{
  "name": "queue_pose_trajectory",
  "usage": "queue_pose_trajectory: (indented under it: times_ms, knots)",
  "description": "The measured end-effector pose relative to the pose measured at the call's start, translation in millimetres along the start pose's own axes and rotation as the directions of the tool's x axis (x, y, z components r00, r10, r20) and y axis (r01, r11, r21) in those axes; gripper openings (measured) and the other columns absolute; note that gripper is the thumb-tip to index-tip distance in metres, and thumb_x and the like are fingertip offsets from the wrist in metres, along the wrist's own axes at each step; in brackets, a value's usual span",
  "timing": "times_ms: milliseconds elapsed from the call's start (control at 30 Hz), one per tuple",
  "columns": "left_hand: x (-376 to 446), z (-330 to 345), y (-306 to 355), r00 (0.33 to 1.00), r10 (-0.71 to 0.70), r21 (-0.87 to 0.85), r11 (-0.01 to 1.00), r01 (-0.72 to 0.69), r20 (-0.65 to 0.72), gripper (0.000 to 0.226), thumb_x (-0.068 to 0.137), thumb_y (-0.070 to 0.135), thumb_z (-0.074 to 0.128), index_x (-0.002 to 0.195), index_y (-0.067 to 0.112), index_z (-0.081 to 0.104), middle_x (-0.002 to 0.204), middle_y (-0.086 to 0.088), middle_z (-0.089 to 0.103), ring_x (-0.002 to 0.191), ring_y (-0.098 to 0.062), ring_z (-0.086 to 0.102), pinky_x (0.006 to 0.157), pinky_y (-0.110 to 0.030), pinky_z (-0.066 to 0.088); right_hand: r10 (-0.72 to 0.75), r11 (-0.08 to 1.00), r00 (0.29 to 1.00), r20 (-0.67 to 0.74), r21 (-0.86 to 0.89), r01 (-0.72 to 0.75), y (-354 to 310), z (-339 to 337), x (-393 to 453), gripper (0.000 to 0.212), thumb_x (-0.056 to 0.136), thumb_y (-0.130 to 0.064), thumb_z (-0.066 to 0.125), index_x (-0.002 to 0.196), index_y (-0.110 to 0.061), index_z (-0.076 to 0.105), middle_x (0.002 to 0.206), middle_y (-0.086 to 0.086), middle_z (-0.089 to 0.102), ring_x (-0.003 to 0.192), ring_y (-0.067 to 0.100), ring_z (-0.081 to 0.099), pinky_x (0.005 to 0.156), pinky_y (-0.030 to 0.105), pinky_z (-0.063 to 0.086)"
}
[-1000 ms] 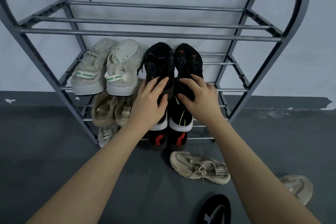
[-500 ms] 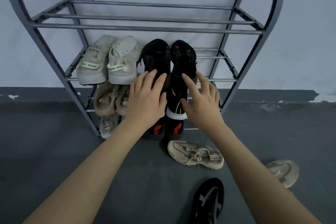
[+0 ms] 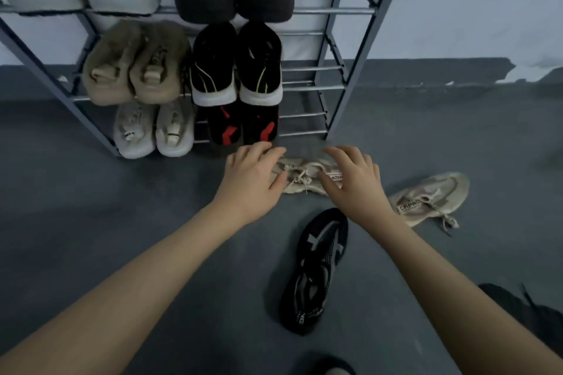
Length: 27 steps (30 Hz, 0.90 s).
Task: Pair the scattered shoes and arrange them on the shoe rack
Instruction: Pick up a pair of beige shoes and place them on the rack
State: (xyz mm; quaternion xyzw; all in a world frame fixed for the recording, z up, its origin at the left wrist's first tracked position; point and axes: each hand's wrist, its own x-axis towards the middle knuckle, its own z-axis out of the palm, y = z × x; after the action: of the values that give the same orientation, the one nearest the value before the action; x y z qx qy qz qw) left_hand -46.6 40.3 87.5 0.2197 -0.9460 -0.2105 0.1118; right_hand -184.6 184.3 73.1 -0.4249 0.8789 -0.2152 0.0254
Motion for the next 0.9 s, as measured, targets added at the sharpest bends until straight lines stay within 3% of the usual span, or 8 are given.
queue_pose_trajectory:
  times_ms: [233, 333, 433, 533, 733, 900]
  knots:
    - [37, 94, -24, 0.969, -0.041, 0.057, 0.998, 0.028, 0.243, 0.051, 0.094, 0.041, 0.042, 0.142, 0.024, 0.034, 0.148, -0.002, 0.031, 0.132, -0.026, 0.028, 0.105, -0.041, 0.024, 0.133, 0.99, 0.977, 0.169, -0.073, -0.122, 75, 66, 31, 0.064, 0.084, -0.049, 0.061, 0.14, -0.031, 0.037, 0.143, -0.003, 0.039, 0.128, 0.027, 0.036, 0.103, 0.042, 0.023]
    - [57, 122, -34, 0.953, -0.067, 0.092, 0.995, 0.042, 0.296, 0.056, 0.094, 0.043, 0.041, 0.145, 0.026, 0.024, 0.156, -0.003, 0.014, 0.139, -0.029, 0.016, 0.109, -0.045, 0.017, 0.196, 0.98, 0.95, 0.243, -0.094, -0.178, 97, 93, 45, 0.075, 0.08, -0.051, 0.064, 0.144, -0.036, 0.027, 0.154, -0.002, 0.024, 0.137, 0.029, 0.025, 0.107, 0.047, 0.02]
    - [71, 142, -42, 0.946, -0.008, 0.163, 0.985, -0.047, 0.325, 0.06, 0.096, 0.043, 0.037, 0.148, 0.027, 0.012, 0.158, -0.002, -0.002, 0.143, -0.028, -0.001, 0.113, -0.05, 0.006, 0.231, 0.973, 0.922, 0.31, -0.099, -0.211, 114, 113, 51, 0.088, 0.077, -0.05, 0.068, 0.146, -0.041, 0.015, 0.158, -0.002, 0.01, 0.142, 0.031, 0.015, 0.109, 0.051, 0.018]
    - [83, 159, -47, 0.927, 0.035, 0.176, 0.978, -0.108, 0.373, 0.069, 0.095, 0.047, 0.039, 0.149, 0.028, 0.0, 0.157, 0.0, -0.01, 0.144, -0.026, -0.01, 0.114, -0.048, -0.002, 0.234, 0.972, 0.906, 0.354, -0.061, -0.227, 125, 125, 53, 0.095, 0.073, -0.046, 0.073, 0.146, -0.041, 0.012, 0.157, -0.001, 0.012, 0.141, 0.031, 0.017, 0.109, 0.051, 0.021]
    - [98, 172, -63, 0.891, 0.038, 0.153, 0.981, -0.12, 0.453, 0.082, 0.088, 0.057, 0.044, 0.147, 0.034, -0.007, 0.158, 0.005, -0.007, 0.144, -0.022, -0.011, 0.114, -0.045, -0.006, 0.101, 0.994, 0.956, 0.277, 0.003, -0.106, 130, 128, 49, 0.09, 0.068, -0.038, 0.079, 0.144, -0.035, 0.03, 0.134, 0.011, 0.04, 0.113, 0.04, 0.044, 0.099, 0.05, 0.039]
    - [84, 156, -75, 0.913, 0.049, 0.028, 0.997, -0.065, 0.405, 0.061, 0.093, 0.056, 0.03, 0.146, 0.041, 0.002, 0.157, 0.011, -0.003, 0.144, -0.018, -0.01, 0.114, -0.045, -0.004, -0.047, 0.99, 0.99, 0.13, 0.136, 0.029, 112, 124, 34, 0.081, 0.067, -0.041, 0.076, 0.139, -0.037, 0.039, 0.117, 0.014, 0.041, 0.102, 0.038, 0.049, 0.09, 0.048, 0.048]
